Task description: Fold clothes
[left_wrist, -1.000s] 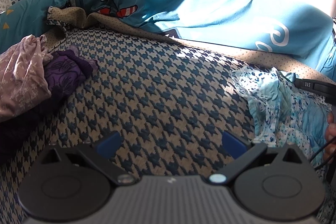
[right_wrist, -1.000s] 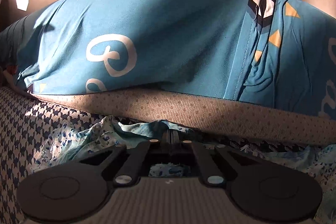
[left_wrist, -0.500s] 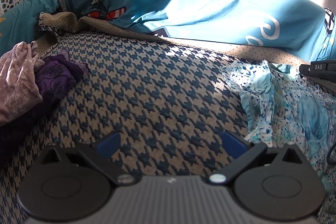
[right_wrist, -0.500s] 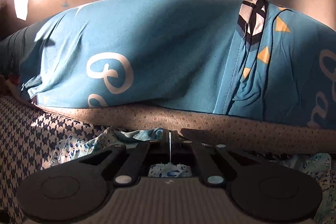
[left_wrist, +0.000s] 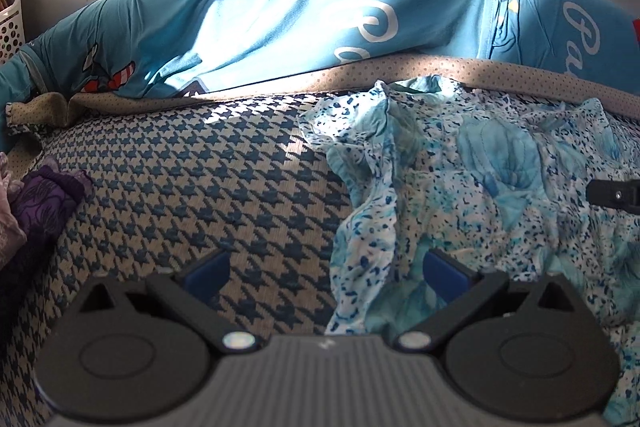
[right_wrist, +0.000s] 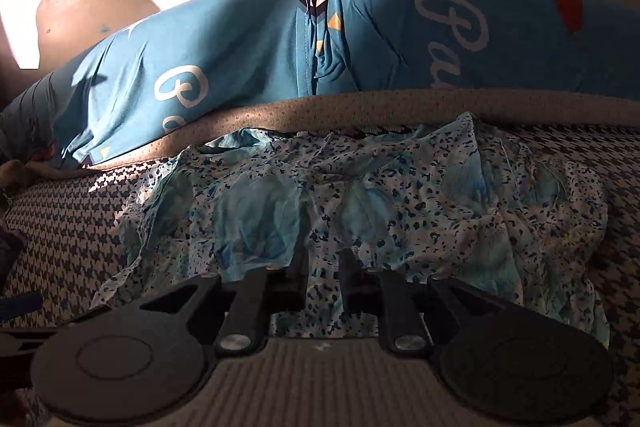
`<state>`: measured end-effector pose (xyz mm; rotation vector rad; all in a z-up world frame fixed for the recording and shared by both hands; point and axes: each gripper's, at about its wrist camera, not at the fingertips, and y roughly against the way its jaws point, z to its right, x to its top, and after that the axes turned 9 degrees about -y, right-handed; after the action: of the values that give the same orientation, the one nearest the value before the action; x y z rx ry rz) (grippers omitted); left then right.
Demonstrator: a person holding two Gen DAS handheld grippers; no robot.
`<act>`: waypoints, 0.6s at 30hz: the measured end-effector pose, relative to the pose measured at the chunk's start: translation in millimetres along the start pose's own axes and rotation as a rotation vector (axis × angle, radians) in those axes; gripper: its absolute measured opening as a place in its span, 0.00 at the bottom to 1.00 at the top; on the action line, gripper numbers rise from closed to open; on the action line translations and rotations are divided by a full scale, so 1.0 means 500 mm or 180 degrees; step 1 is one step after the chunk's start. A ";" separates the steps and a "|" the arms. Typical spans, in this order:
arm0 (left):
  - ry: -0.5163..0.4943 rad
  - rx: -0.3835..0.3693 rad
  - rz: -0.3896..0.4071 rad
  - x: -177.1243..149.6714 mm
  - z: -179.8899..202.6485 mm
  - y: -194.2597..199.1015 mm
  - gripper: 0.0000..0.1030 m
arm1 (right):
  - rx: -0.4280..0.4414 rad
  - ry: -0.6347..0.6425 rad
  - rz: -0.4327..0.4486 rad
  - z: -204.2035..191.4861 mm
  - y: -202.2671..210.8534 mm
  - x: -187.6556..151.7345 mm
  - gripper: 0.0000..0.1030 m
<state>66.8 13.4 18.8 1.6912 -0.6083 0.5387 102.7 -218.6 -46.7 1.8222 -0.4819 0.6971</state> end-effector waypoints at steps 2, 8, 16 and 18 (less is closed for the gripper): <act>-0.0164 -0.0087 0.0018 -0.002 0.026 0.006 1.00 | -0.0017 0.0003 -0.0027 0.010 0.024 -0.027 0.19; -0.0427 -0.0296 -0.0015 -0.010 0.079 0.017 1.00 | -0.0196 -0.0174 -0.0107 0.045 0.048 -0.051 0.21; -0.0571 -0.0424 -0.0010 -0.013 0.114 0.023 1.00 | -0.0409 -0.0149 -0.0115 0.078 0.060 -0.050 0.30; -0.0574 -0.0449 0.0000 -0.014 0.116 0.023 1.00 | -0.0450 -0.0117 -0.0122 0.085 0.060 -0.050 0.32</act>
<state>55.7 -44.8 11.4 1.6161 -0.7585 0.3371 75.0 -269.0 -52.8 1.7094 -0.5065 0.5897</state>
